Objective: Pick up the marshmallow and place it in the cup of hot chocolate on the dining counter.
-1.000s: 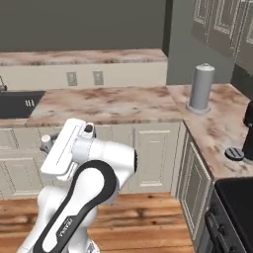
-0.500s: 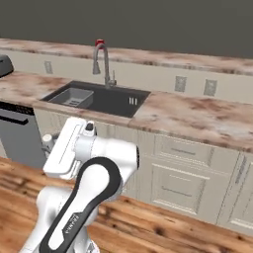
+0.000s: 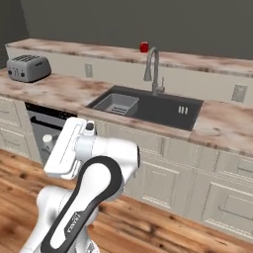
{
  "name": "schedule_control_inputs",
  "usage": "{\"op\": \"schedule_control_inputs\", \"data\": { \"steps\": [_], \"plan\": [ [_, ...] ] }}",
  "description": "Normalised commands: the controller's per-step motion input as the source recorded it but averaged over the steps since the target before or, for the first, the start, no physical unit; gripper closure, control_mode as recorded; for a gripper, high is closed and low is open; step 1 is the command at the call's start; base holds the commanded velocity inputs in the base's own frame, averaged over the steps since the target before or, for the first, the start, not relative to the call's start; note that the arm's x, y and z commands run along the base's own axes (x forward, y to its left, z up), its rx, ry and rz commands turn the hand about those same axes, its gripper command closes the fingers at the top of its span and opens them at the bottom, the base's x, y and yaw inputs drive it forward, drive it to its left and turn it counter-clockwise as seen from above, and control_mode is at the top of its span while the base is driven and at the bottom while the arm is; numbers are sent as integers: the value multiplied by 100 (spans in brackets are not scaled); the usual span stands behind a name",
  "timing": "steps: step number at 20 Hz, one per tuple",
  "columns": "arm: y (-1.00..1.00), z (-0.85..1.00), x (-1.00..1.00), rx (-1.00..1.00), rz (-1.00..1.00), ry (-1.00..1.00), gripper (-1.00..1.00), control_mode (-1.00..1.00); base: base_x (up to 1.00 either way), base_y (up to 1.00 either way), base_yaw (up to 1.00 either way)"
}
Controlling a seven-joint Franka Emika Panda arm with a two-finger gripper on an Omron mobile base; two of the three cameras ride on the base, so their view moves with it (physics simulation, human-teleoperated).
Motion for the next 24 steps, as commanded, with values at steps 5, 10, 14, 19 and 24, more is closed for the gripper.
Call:
{"op": "schedule_control_inputs", "data": {
  "steps": [5,10,14,19,24],
  "plan": [
    [0,0,0,0,0,0,100,100,57,100,5],
    [0,0,0,0,0,0,100,100,73,100,0],
    [0,0,0,0,0,0,100,100,78,100,0],
    [0,0,0,0,0,0,100,100,74,100,0],
    [0,0,0,0,0,0,100,100,60,100,0]
  ]
}}
